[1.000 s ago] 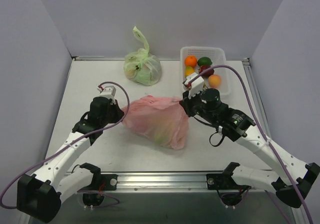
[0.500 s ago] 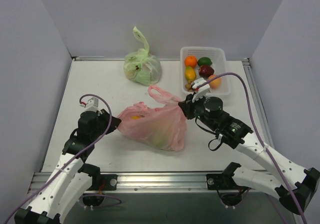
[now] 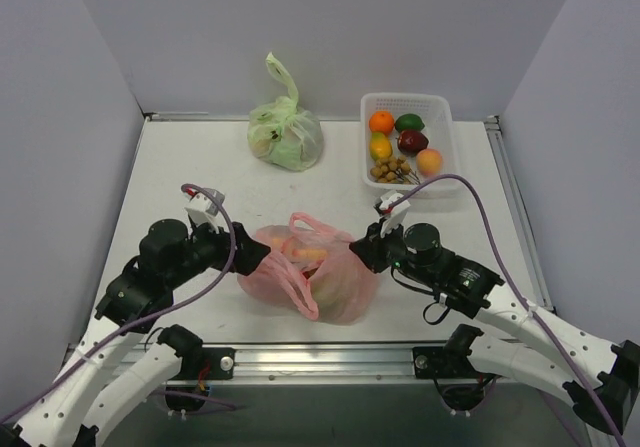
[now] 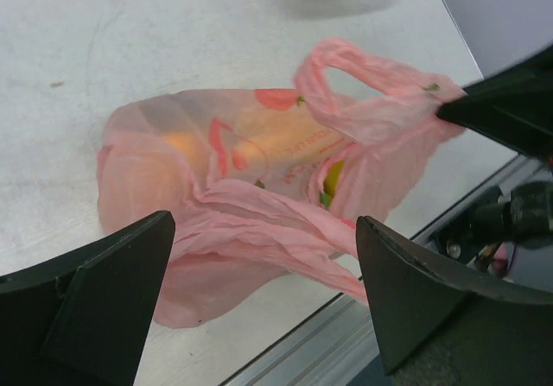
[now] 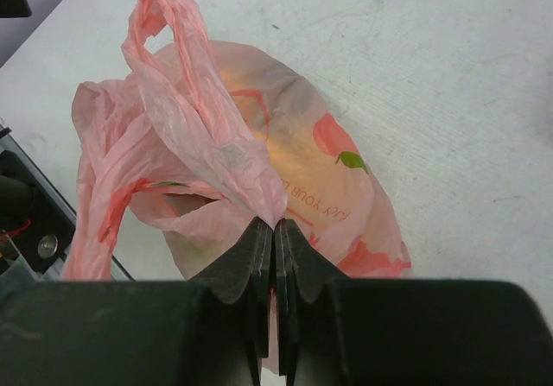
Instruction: Untie the knot of the plastic bag and take out the fruit
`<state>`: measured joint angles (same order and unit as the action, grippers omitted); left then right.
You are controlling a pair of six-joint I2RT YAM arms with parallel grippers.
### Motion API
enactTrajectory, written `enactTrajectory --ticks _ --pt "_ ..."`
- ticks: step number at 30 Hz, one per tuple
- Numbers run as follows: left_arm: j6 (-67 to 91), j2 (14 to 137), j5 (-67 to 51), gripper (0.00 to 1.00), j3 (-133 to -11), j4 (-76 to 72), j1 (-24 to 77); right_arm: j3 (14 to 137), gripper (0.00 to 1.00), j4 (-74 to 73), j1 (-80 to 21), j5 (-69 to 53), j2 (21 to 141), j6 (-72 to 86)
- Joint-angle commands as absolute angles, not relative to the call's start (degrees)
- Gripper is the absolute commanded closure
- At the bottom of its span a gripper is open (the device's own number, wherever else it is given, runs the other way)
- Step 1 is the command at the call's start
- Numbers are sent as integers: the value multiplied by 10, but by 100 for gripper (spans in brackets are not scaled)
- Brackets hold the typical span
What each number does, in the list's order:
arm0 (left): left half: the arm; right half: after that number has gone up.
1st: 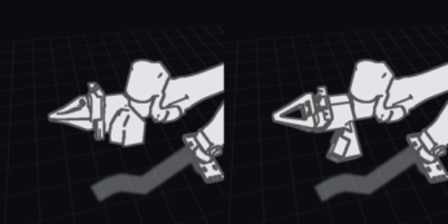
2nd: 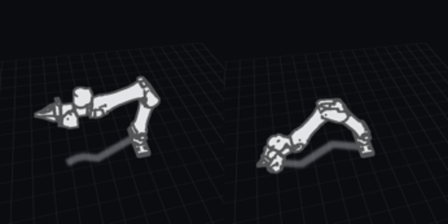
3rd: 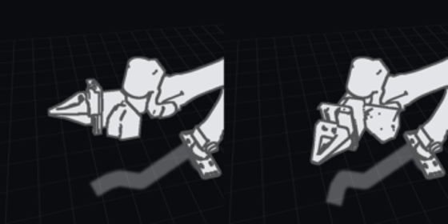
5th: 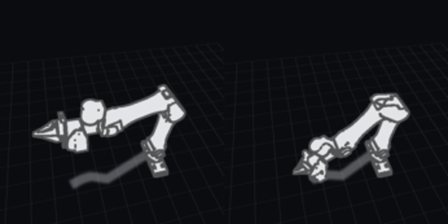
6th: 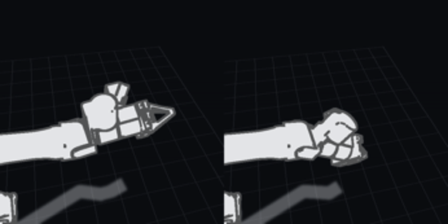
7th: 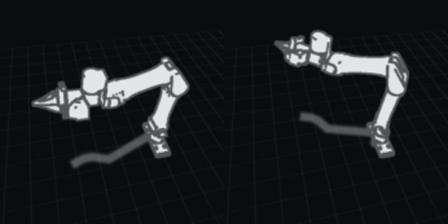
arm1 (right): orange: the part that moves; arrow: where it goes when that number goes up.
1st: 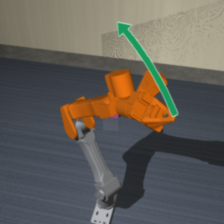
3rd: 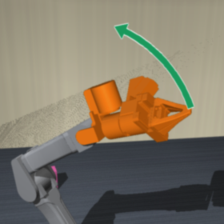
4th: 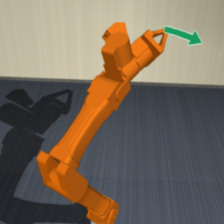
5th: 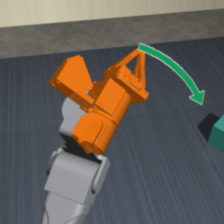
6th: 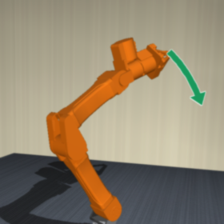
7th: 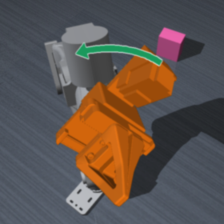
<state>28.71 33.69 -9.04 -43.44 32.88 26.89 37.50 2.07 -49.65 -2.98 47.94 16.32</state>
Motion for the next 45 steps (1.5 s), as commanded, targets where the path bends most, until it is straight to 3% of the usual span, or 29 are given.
enactTrajectory --ticks 1,7,11,14,22,45 --pt "158 356 -79 3 -485 332 336 399 100 28 -499 -4 468 170" --pt "105 417 68 3 -517 336 516 408 100 11 -499 20 464 184" --pt "249 481 267 3 -549 356 626 407 100 3 -500 47 455 210" --pt "359 534 344 3 -585 400 691 401 100 -14 -500 81 449 232" --pt "495 674 424 3 -679 536 707 384 100 -24 -504 103 445 262" --pt "470 815 431 3 -719 599 702 367 100 -23 -511 118 442 258"
